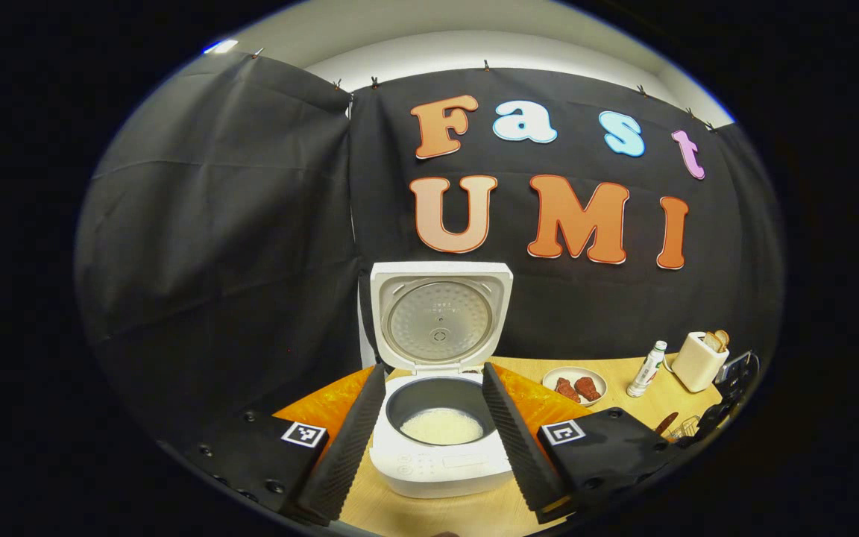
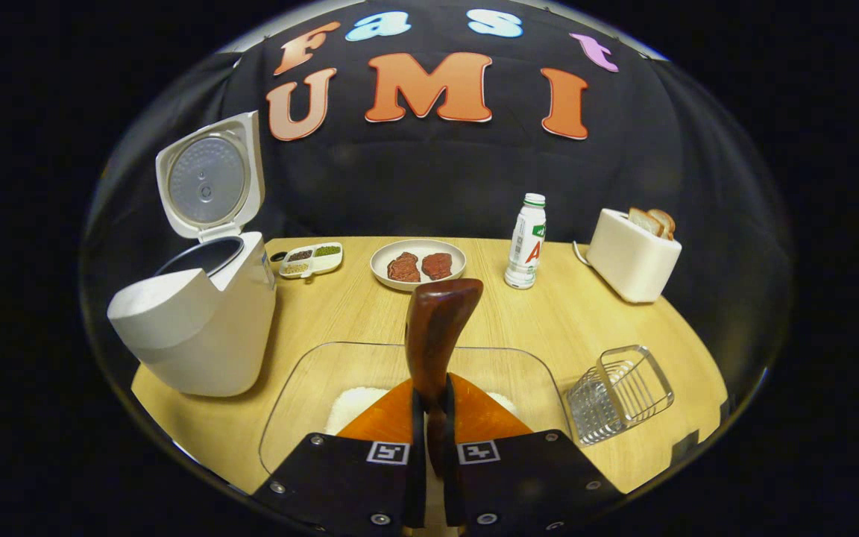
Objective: Close the left gripper, press the button to open the rice cooker; take a wooden spoon from the chopstick holder with the right hand, scoop a spoonful of rice and pour it into the rice cooker, then put the wooden spoon back into the chopstick holder.
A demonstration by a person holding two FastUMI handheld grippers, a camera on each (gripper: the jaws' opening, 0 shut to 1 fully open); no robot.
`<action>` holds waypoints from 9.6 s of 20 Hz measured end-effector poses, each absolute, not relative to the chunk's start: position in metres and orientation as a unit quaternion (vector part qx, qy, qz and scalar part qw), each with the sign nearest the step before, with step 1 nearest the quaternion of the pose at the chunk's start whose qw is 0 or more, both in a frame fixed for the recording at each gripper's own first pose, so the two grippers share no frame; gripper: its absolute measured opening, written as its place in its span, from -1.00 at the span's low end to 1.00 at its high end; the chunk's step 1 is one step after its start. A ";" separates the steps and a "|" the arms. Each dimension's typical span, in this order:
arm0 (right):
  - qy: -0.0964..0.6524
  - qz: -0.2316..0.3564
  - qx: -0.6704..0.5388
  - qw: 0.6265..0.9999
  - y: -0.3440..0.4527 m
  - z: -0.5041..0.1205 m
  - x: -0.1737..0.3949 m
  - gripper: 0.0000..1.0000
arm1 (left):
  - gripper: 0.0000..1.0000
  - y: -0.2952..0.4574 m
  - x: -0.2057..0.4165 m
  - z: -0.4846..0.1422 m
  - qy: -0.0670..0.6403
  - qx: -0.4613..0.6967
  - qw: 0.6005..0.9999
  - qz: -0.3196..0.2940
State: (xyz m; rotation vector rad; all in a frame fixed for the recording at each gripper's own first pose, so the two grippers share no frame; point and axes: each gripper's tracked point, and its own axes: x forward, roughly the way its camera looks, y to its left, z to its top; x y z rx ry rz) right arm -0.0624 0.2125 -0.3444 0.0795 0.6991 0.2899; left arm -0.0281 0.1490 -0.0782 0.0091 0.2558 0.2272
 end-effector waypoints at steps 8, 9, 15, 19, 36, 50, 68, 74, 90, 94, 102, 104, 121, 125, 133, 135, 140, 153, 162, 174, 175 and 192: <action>0.394 0.130 0.176 0.893 0.231 -0.345 -0.072 -0.82 | 0.80 0.161 -0.035 -0.085 0.137 0.010 0.984 0.109; 0.403 0.126 0.194 0.886 0.232 -0.346 -0.074 -0.81 | 0.80 0.163 -0.036 -0.086 0.138 0.011 0.984 0.108; 0.434 0.101 0.287 0.848 0.233 -0.346 -0.077 -0.82 | 0.79 0.164 -0.035 -0.088 0.141 0.013 0.985 0.103; 0.444 0.095 0.324 0.830 0.229 -0.346 -0.080 -0.82 | 0.80 0.163 -0.034 -0.090 0.143 0.015 0.984 0.102; 0.403 0.081 0.540 0.734 0.158 -0.318 -0.050 -0.81 | 0.80 0.121 -0.022 -0.082 0.136 0.020 0.987 0.080; 0.386 0.116 0.643 0.651 0.193 -0.233 -0.025 -0.82 | 0.72 0.128 -0.034 -0.075 0.121 0.009 0.987 0.107; 0.426 0.250 0.633 0.595 0.397 -0.141 -0.004 -0.82 | 0.92 0.196 -0.094 -0.074 0.101 0.065 0.976 0.181; 0.437 0.260 0.572 0.643 0.453 -0.156 0.012 -0.82 | 0.94 0.224 -0.106 -0.088 0.112 0.070 0.971 0.198; 0.342 0.306 0.290 0.840 0.526 -0.168 0.049 -0.82 | 0.96 0.253 -0.115 -0.107 0.136 0.057 0.957 0.249; 0.313 0.321 0.244 0.860 0.532 -0.162 0.052 -0.82 | 0.96 0.251 -0.110 -0.110 0.140 0.060 0.957 0.245; 0.230 0.361 0.164 0.889 0.537 -0.131 0.057 -0.82 | 0.93 0.246 -0.097 -0.116 0.149 0.061 0.959 0.232; 0.213 0.371 0.144 0.892 0.538 -0.126 0.054 -0.82 | 0.94 0.246 -0.093 -0.117 0.150 0.061 0.960 0.230; 0.066 0.468 -0.010 0.881 0.545 -0.085 0.027 -0.82 | 0.96 0.247 -0.088 -0.115 0.145 0.069 0.963 0.218; 0.038 0.485 -0.031 0.873 0.536 -0.073 0.010 -0.82 | 0.96 0.244 -0.091 -0.113 0.143 0.071 0.963 0.216; 0.016 0.499 -0.046 0.865 0.515 -0.062 -0.013 -0.82 | 0.94 0.232 -0.098 -0.106 0.143 0.073 0.964 0.214; 0.027 0.496 -0.029 0.868 0.502 -0.059 -0.015 -0.82 | 0.93 0.226 -0.098 -0.101 0.138 0.078 0.964 0.213; 0.048 0.474 -0.002 0.879 0.449 -0.056 -0.010 -0.82 | 0.93 0.203 -0.101 -0.092 0.127 0.084 0.968 0.200; 0.133 0.322 0.049 0.936 0.257 -0.105 0.039 -0.82 | 0.93 0.123 -0.072 -0.090 0.127 0.090 0.980 0.128; 0.181 0.203 0.069 0.960 0.110 -0.151 0.046 -0.82 | 0.93 0.060 -0.047 -0.093 0.126 0.087 0.986 0.069; 0.259 0.095 0.106 0.955 0.001 -0.241 0.021 -0.82 | 0.96 0.027 -0.029 -0.086 0.126 0.093 0.986 0.056; 0.263 0.089 0.109 0.955 -0.003 -0.249 0.020 -0.82 | 0.93 0.029 -0.027 -0.085 0.125 0.092 0.986 0.059; 0.326 0.040 0.259 0.908 -0.012 -0.359 0.009 -0.62 | 1.00 0.093 0.001 -0.069 0.119 0.087 0.980 0.132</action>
